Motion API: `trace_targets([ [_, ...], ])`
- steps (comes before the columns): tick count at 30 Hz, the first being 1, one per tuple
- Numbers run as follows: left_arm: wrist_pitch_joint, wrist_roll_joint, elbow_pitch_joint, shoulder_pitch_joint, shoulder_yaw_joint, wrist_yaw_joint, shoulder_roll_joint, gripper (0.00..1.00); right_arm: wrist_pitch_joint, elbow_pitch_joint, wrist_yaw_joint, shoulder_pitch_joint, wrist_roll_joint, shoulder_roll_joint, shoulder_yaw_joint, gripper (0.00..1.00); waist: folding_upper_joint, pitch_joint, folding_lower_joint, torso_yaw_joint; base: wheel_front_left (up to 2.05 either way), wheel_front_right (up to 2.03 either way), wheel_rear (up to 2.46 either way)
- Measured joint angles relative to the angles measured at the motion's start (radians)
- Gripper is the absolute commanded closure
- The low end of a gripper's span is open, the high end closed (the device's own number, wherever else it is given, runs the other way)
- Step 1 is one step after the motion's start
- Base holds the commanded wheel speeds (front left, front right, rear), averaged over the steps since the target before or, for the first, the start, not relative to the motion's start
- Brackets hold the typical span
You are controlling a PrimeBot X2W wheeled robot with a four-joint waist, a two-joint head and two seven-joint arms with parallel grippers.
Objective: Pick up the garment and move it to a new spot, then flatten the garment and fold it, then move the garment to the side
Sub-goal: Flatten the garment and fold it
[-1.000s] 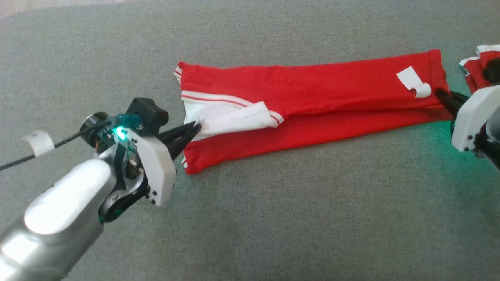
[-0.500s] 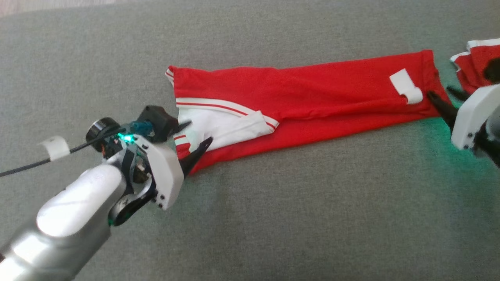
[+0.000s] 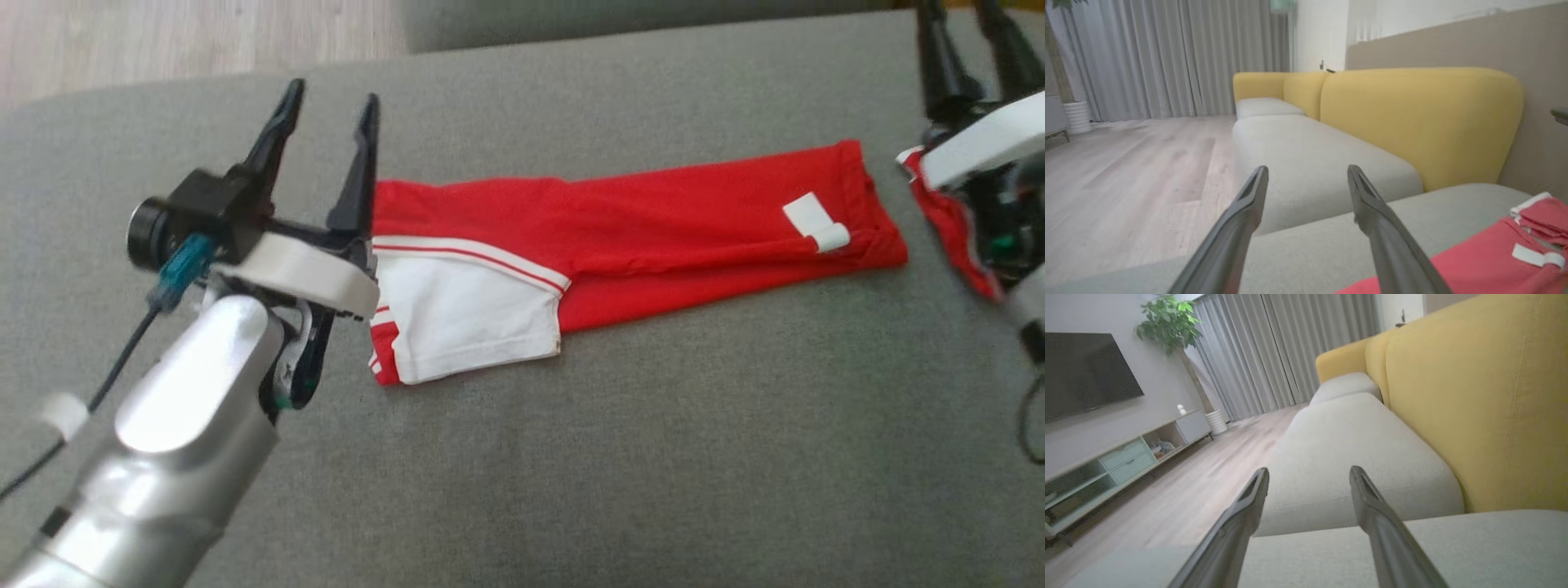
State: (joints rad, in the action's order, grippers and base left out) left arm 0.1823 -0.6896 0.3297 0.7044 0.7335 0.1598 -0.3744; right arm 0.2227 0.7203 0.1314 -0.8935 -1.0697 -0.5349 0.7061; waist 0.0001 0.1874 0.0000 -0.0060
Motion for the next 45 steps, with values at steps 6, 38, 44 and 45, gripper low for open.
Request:
trace_targets([
  [6, 0.069, 0.005, 0.031, -0.115, -0.077, 0.060, 0.057, 0.00, 0.028, -0.044, 0.000, 0.102, 0.175, 0.124, -0.204, 0.00, 0.0000, -0.047, -0.0001, -0.004, 0.00, 0.00, 0.00],
  [38, 0.070, 0.397, -0.010, -0.421, -0.427, -0.109, 0.295, 0.00, -0.053, -0.127, 0.000, 0.491, 0.932, 0.482, -0.924, 0.00, 0.0000, 0.024, 0.0002, 0.037, 0.00, 0.00, 0.00],
  [44, 0.070, 0.421, -0.003, -0.411, -0.444, -0.127, 0.306, 0.00, -0.099, -0.007, 0.000, 0.397, 1.055, 0.482, -1.067, 0.00, 0.0000, 0.068, 0.0002, 0.055, 0.00, 0.00, 0.00],
  [45, 0.070, 0.426, -0.003, -0.409, -0.445, -0.134, 0.308, 0.00, -0.100, 0.013, 0.000, 0.384, 1.077, 0.482, -1.093, 0.00, 0.0000, 0.074, 0.0002, 0.058, 0.00, 0.00, 0.00],
])
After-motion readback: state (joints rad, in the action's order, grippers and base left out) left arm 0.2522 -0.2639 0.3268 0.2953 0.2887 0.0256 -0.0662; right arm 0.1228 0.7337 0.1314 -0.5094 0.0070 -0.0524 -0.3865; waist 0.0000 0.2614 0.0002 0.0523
